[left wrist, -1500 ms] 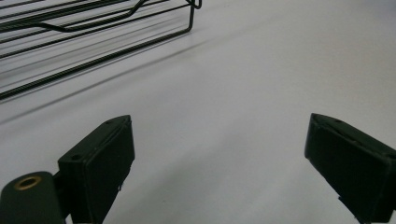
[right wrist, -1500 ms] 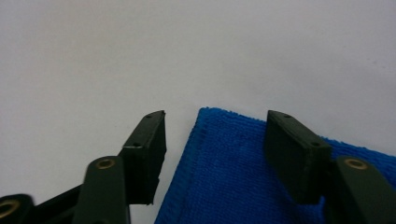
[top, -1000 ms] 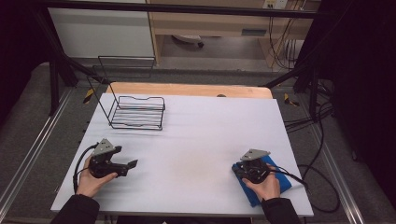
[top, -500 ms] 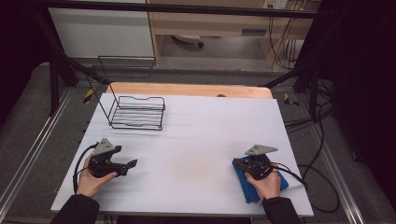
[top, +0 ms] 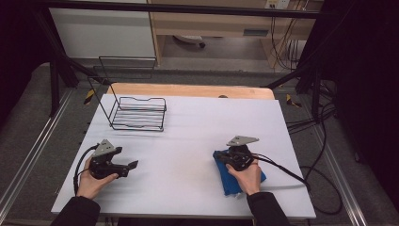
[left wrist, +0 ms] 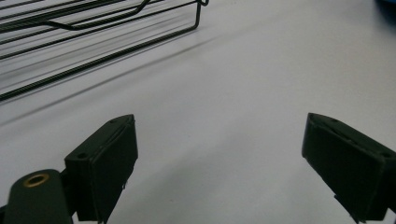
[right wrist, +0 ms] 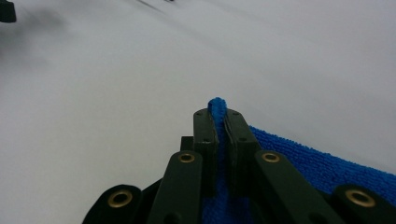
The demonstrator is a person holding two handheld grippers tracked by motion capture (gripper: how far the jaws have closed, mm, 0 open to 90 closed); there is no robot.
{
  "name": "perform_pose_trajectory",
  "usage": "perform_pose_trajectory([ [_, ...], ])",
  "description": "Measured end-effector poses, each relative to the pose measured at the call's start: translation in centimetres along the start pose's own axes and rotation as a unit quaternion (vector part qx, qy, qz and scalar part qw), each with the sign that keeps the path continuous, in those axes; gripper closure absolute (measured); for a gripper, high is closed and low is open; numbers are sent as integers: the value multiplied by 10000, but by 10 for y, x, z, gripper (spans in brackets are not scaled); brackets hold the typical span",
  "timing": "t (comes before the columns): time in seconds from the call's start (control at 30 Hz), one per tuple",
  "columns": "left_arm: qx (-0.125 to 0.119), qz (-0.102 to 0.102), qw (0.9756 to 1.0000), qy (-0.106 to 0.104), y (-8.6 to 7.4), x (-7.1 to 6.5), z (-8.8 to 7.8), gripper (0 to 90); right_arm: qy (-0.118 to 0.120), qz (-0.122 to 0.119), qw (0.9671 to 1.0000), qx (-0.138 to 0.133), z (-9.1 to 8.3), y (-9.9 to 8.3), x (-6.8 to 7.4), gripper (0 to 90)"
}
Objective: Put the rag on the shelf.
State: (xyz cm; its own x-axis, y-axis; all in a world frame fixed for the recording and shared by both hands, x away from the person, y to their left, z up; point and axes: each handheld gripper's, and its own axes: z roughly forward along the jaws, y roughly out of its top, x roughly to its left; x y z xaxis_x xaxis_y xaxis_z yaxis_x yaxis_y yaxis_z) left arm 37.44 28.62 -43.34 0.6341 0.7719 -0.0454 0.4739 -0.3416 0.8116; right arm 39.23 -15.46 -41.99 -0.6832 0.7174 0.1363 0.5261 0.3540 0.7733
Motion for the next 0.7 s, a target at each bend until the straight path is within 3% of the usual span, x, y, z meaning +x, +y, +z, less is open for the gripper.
perform_pose_trajectory([
  [0.27,1,12,10000,-9,0,0,0,107,218,-188,9996,47,34,21,21,852],
  [0.3,-6,-1,10000,-13,0,0,0,107,239,-198,9995,99,45,26,25,852],
  [0.7,7,17,10000,-23,0,-1,1,109,355,-197,9990,166,99,56,40,847],
])
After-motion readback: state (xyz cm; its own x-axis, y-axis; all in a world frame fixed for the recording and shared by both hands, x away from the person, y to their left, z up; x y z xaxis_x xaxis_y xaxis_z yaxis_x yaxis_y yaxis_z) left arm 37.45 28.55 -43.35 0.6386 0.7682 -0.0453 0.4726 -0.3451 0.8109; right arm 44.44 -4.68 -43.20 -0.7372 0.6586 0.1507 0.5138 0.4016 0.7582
